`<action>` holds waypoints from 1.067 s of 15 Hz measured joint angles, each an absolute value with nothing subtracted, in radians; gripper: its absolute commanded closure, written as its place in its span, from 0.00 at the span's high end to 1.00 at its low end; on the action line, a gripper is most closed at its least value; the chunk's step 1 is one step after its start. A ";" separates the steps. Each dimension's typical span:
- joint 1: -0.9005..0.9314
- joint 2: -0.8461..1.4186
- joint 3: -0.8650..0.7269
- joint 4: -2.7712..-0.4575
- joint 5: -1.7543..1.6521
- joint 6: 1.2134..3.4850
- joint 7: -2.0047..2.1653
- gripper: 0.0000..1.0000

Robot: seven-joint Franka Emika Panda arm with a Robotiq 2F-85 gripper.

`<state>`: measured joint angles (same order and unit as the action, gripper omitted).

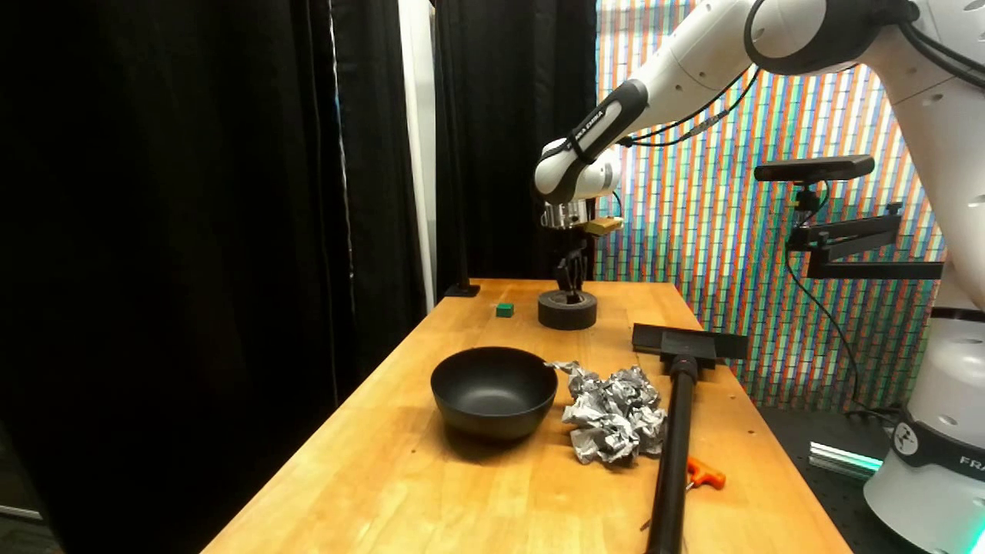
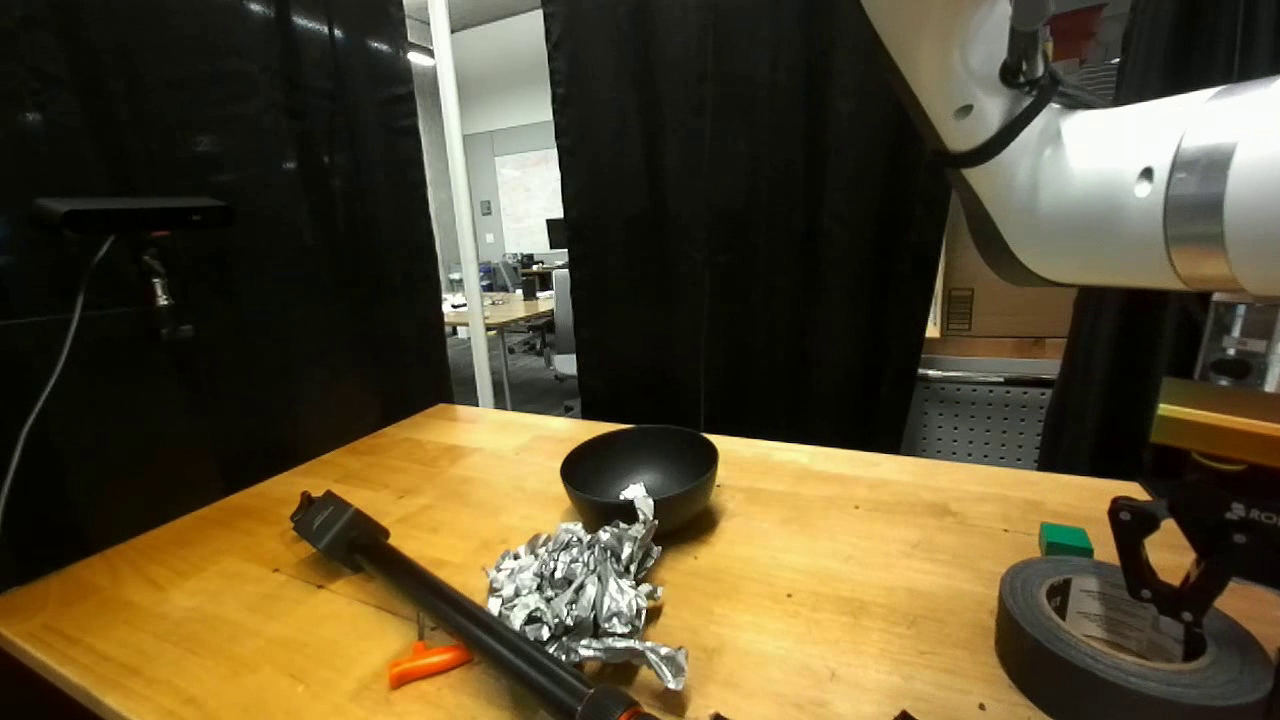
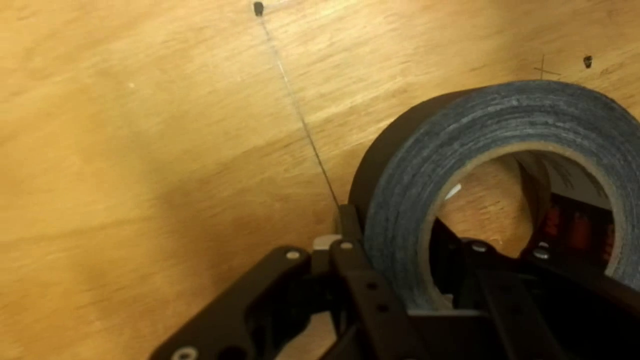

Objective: Move the masking tape to the right.

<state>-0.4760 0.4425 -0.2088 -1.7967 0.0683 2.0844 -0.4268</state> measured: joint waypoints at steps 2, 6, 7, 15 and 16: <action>-0.476 0.443 -0.209 -1.797 0.068 2.084 -0.421 0.36; -0.472 0.442 -0.209 -1.797 0.068 2.085 -0.412 0.45; -0.471 0.441 -0.208 -1.796 0.068 2.085 -0.411 0.52; -0.470 0.439 -0.208 -1.796 0.068 2.085 -0.407 0.85; -0.470 0.439 -0.208 -1.796 0.068 2.085 -0.407 0.61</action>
